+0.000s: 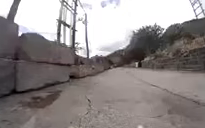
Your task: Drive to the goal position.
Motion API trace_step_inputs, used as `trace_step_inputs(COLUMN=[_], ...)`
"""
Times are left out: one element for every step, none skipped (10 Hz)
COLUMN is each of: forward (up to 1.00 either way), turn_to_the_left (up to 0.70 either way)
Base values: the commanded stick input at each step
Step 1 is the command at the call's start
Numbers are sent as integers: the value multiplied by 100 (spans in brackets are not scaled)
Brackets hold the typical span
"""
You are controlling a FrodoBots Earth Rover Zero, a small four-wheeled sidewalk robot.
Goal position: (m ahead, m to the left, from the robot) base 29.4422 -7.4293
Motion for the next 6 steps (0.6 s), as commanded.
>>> trace_step_inputs(forward=[100, 100, 100, 100, 100, 100], turn_to_the_left=[0, 0, 0, 0, 0, 0])
